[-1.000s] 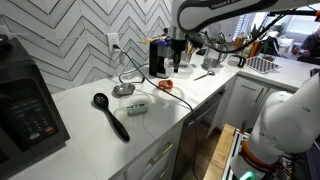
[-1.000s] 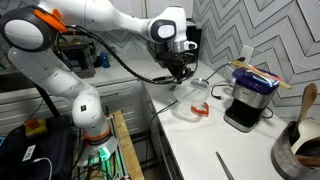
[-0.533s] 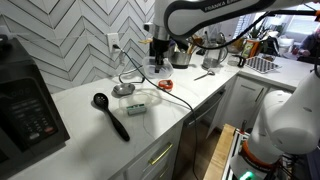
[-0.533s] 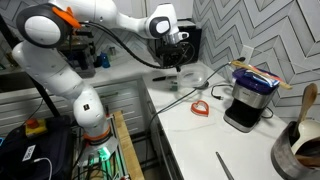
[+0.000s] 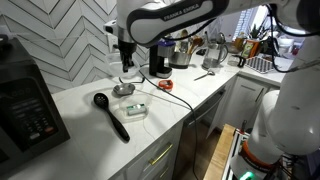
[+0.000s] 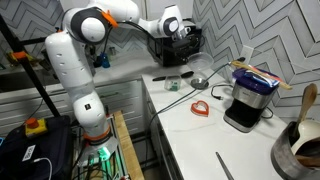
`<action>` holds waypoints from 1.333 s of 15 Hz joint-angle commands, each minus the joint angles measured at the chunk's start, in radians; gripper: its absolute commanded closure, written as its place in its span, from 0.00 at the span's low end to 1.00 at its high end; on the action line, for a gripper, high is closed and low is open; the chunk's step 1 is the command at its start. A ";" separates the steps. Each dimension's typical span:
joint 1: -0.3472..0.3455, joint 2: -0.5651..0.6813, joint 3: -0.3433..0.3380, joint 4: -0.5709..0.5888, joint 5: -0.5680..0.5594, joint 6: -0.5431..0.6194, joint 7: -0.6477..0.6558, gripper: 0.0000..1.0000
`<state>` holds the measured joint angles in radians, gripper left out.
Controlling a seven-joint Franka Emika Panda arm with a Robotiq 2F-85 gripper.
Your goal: Pick up the clear lunch box and move it to the left of the kitchen counter
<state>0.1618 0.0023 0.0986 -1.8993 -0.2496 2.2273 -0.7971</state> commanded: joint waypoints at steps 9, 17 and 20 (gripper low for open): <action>-0.023 0.448 0.060 0.545 0.045 -0.068 -0.498 0.98; -0.027 0.518 0.051 0.595 0.070 -0.122 -0.353 0.98; -0.033 0.550 0.062 0.601 0.088 -0.038 -0.361 0.98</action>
<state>0.1374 0.5095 0.1471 -1.3328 -0.1874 2.1464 -1.1571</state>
